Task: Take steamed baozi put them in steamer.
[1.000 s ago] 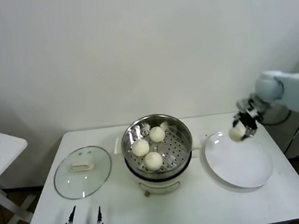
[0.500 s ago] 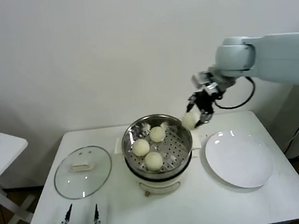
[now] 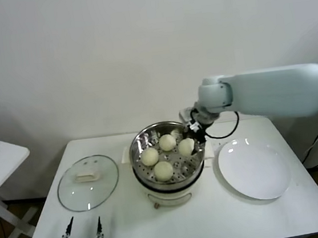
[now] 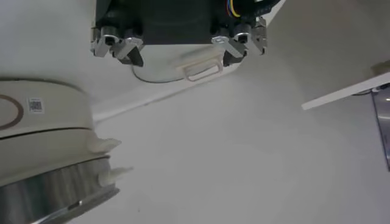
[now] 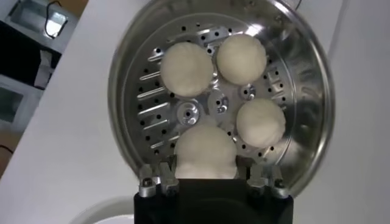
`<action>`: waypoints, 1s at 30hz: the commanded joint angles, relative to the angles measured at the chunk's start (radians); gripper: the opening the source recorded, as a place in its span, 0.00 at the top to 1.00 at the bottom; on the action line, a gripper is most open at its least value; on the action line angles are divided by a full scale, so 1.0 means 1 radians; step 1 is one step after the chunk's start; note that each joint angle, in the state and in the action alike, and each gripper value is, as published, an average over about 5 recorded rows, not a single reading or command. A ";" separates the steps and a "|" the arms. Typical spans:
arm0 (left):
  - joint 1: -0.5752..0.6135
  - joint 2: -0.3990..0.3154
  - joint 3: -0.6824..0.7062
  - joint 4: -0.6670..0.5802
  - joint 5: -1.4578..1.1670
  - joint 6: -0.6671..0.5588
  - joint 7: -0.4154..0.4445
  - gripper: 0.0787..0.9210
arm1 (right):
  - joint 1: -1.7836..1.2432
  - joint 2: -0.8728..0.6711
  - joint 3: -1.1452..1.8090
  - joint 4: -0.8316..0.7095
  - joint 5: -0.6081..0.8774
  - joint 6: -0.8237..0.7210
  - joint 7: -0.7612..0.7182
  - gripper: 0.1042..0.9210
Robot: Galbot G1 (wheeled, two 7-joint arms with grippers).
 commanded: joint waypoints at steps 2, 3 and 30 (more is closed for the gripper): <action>-0.006 0.003 -0.003 0.010 -0.006 0.001 0.000 0.12 | -0.189 0.077 0.070 -0.133 -0.079 -0.017 0.030 0.33; -0.007 0.003 -0.003 0.012 -0.006 0.001 0.000 0.12 | -0.193 0.081 0.073 -0.137 -0.078 -0.017 0.030 0.33; -0.009 0.003 0.008 -0.013 -0.011 0.004 0.000 0.12 | -0.055 -0.418 0.246 0.077 0.162 0.033 0.292 0.12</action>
